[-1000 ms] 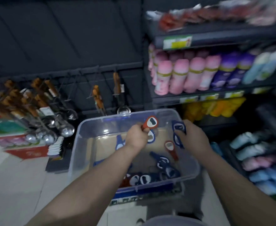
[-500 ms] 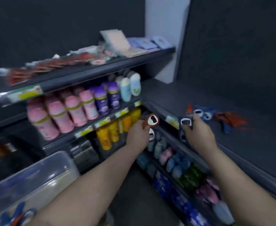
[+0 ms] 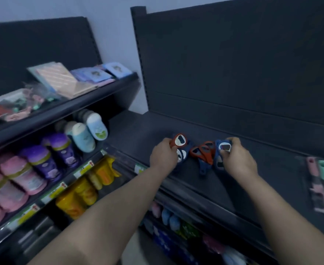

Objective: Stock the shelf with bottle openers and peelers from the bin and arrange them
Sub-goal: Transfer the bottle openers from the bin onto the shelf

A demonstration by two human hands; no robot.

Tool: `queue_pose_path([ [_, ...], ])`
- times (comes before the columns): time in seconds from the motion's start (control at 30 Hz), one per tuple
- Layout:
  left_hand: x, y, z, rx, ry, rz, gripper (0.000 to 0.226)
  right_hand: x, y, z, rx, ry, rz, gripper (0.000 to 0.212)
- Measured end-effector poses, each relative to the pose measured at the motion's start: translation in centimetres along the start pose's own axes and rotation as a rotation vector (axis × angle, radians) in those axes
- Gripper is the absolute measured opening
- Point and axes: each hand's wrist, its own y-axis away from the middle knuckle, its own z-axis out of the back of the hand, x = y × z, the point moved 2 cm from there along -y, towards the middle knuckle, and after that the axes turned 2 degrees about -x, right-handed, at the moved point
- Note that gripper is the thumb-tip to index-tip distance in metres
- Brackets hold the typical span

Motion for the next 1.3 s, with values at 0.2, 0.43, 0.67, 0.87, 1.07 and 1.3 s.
queue_pose_path([
  [0.2,-1.1,-5.6,-3.2,0.14,-0.12,-0.093,0.025,-0.2,-3.8,-2.1,0.083,0.008,-0.078,0.039],
  [0.43,-1.7,-11.4,-6.4,0.335,-0.345,-0.183,0.033,-0.8,-6.7,-3.9,0.132,0.173,-0.065,0.046],
  [0.67,-1.1,-12.1,-6.8,0.235,-0.347,-0.261,0.034,-0.7,-6.3,-4.5,0.061,0.32,-0.007,0.038],
  [0.87,0.1,-8.6,-3.3,0.093,-0.371,-0.294,0.026,2.1,-4.3,-4.2,0.032,0.414,0.246,0.033],
  [1.07,4.9,-0.2,2.3,-0.089,-0.45,-0.114,0.026,4.7,1.5,-5.4,0.069,0.424,0.551,0.029],
  [1.3,15.4,14.7,10.1,-0.206,-0.478,0.303,0.026,9.7,14.3,-10.4,0.341,0.324,0.914,0.028],
])
